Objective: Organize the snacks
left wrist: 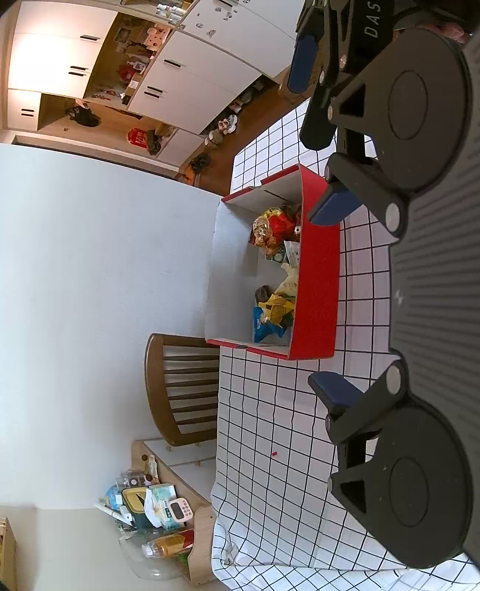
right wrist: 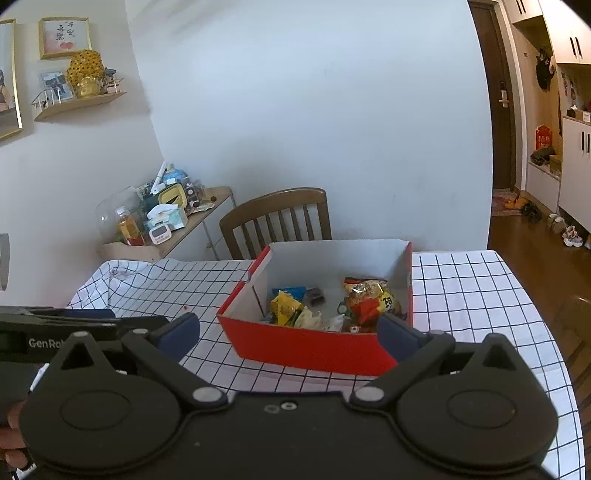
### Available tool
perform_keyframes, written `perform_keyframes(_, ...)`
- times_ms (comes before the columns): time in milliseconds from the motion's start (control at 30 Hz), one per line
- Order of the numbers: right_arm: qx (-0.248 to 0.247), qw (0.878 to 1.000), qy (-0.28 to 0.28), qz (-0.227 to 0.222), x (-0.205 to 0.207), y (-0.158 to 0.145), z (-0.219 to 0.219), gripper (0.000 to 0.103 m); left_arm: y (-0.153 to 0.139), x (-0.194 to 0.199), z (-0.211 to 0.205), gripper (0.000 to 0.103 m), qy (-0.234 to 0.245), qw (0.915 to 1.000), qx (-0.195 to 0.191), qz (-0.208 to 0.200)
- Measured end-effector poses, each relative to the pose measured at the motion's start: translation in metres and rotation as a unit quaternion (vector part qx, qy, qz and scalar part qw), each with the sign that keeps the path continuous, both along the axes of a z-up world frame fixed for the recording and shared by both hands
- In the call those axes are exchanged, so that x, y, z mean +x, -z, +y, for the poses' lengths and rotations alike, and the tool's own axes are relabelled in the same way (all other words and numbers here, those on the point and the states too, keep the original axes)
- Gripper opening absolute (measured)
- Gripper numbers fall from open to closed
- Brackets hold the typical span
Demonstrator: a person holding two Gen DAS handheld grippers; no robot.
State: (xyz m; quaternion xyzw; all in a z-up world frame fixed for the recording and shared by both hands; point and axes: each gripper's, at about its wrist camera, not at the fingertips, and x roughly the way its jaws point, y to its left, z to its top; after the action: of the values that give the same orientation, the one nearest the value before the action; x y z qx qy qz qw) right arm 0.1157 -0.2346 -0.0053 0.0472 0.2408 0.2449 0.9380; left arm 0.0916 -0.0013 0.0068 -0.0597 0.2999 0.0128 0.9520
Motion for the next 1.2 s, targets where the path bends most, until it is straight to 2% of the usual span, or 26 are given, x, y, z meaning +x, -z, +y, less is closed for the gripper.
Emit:
perform_keyframes(933, -0.009, 1.000, -0.003, 0.005, -0.0008, 0.0016, 0.0007, 0.103, 0.0018, -0.0016, -0.0010, 0.087, 0.000, 1.0000, -0.001, 0.002)
perform_keyframes(1200, -0.014, 1.000, -0.005, 0.016, -0.0019, 0.0069, 0.0023, 0.103, 0.0086, -0.0021, 0.0011, 0.087, 0.006, 0.9997, -0.011, 0.019)
